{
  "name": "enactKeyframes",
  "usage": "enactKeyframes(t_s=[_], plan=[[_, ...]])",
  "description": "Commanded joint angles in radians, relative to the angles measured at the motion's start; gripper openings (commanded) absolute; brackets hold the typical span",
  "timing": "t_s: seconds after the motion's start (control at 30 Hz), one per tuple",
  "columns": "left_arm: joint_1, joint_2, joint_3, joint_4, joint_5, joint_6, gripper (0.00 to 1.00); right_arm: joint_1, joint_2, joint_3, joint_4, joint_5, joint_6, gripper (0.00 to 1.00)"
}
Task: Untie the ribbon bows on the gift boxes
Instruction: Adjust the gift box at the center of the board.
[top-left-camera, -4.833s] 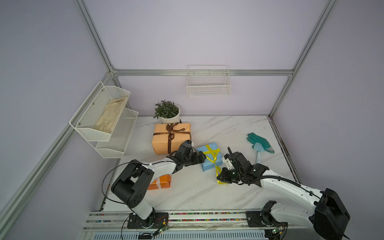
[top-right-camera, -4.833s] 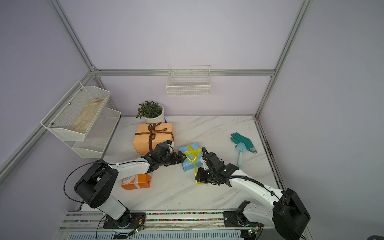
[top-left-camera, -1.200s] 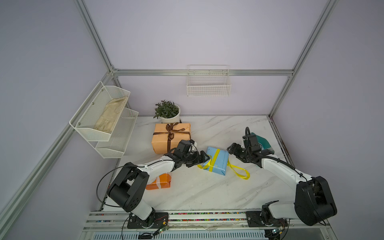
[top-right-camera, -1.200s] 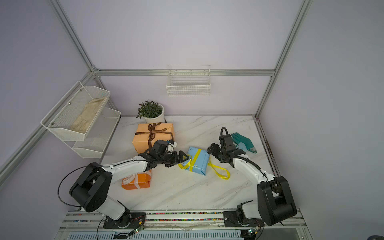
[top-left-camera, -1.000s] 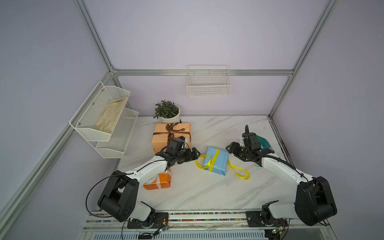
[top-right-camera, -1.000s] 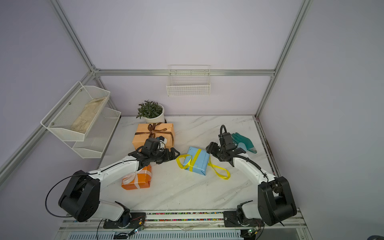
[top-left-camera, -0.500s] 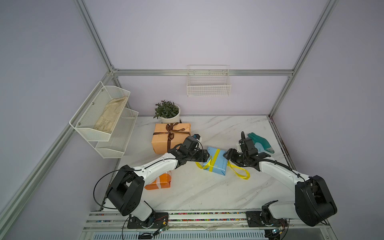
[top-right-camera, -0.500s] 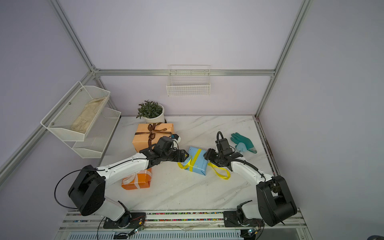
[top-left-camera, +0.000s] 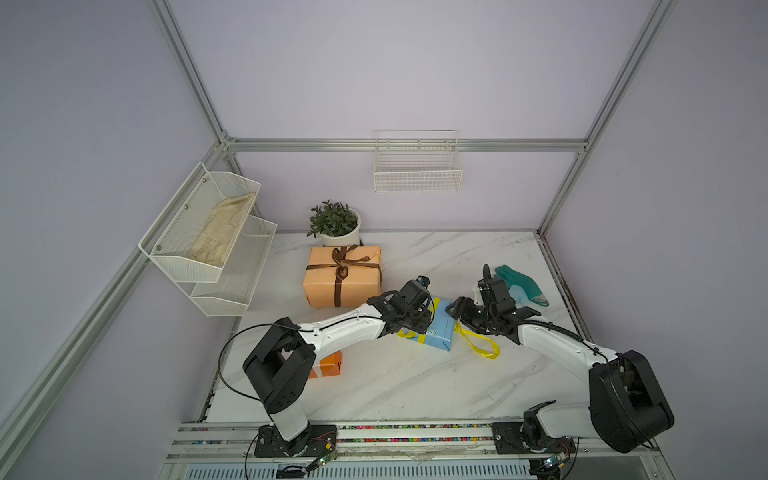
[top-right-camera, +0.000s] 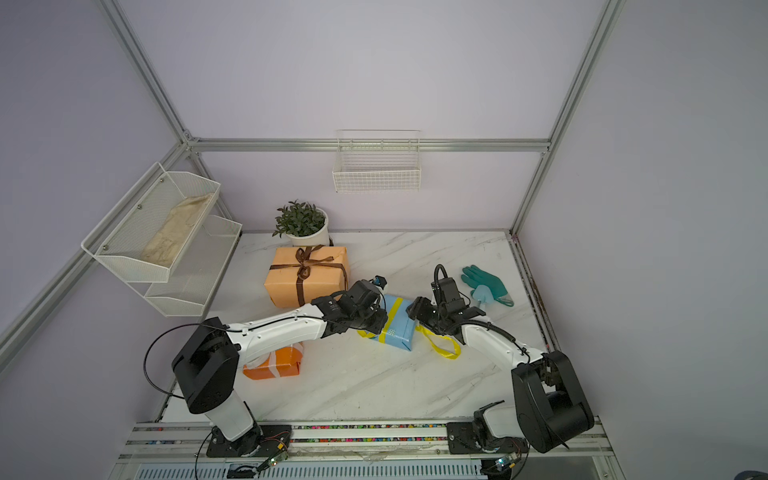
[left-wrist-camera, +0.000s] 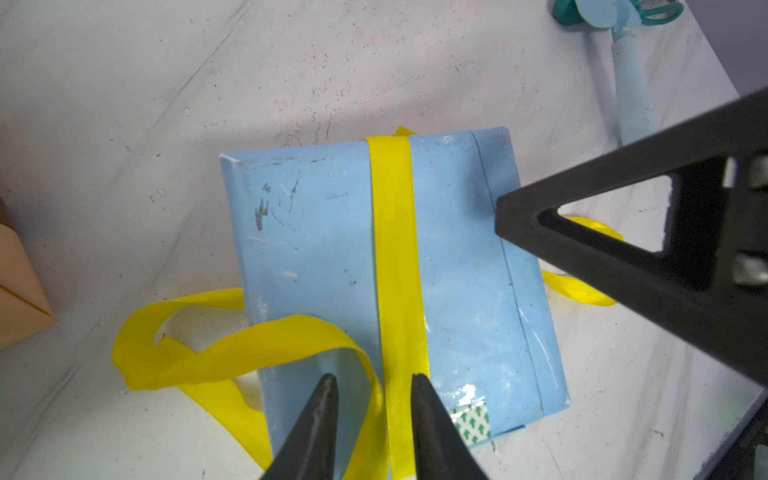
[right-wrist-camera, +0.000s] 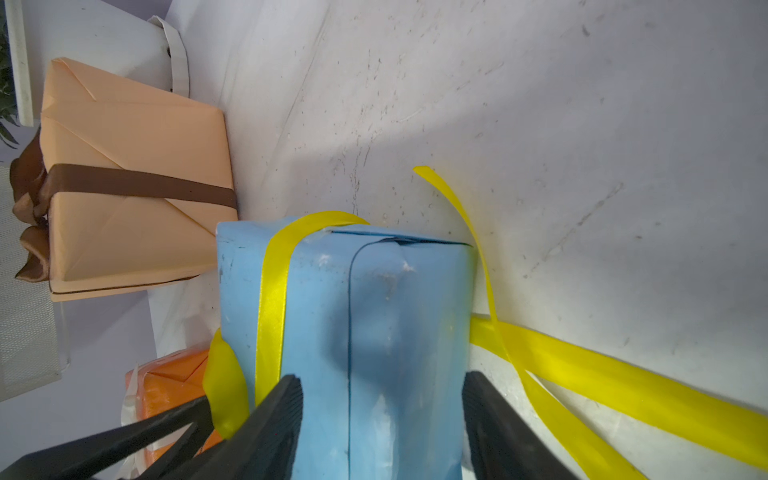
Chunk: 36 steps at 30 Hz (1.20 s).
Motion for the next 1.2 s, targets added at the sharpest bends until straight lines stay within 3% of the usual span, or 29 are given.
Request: enactKeyframes(t_s=[0.0,0.1,0.3,0.33,0.37,0.4,0.5,0.53,0.63,0.73,0.9,1.0,1.17], plan=[[-0.001,0.000,0.051,-0.018,-0.059,0.010,0.14,0.002,-0.027,-0.021,0.030,-0.006,0.018,0.65],[0.000,-0.023,0.040,-0.027,-0.099,-0.030,0.00,0.001,-0.030,-0.028,0.031,-0.008,0.020,0.65],[0.039,-0.159,-0.072,-0.017,-0.219,-0.070,0.00,0.002,-0.030,-0.022,0.023,0.008,0.012,0.66],[0.053,-0.176,-0.098,-0.012,-0.234,-0.072,0.00,0.002,-0.031,-0.027,0.023,0.002,0.019,0.69],[0.078,-0.189,-0.126,-0.009,-0.238,-0.080,0.01,0.002,-0.031,-0.031,0.028,0.005,0.030,0.81],[0.111,-0.197,-0.151,-0.008,-0.220,-0.093,0.13,0.001,-0.030,-0.033,0.032,0.009,0.040,0.96],[0.196,-0.196,-0.195,-0.019,-0.150,-0.137,0.92,0.001,-0.031,-0.032,0.036,0.009,0.050,0.97],[0.213,-0.198,-0.201,-0.023,-0.137,-0.151,1.00,0.001,-0.035,-0.030,0.034,0.009,0.049,0.97],[0.228,-0.212,-0.194,-0.022,-0.097,-0.154,1.00,0.002,-0.048,-0.032,0.042,0.001,0.036,0.97],[0.228,-0.227,-0.160,0.005,-0.010,-0.135,1.00,0.001,-0.059,-0.028,0.038,-0.026,0.031,0.86],[0.223,-0.208,-0.198,0.259,0.294,-0.178,0.99,0.003,-0.047,-0.032,0.083,-0.103,0.052,0.63],[0.217,-0.153,-0.225,0.373,0.396,-0.241,0.97,0.003,-0.028,-0.020,0.090,-0.092,0.050,0.61],[0.189,-0.097,-0.252,0.426,0.463,-0.303,0.97,0.002,0.027,0.000,0.114,-0.081,0.043,0.61]])
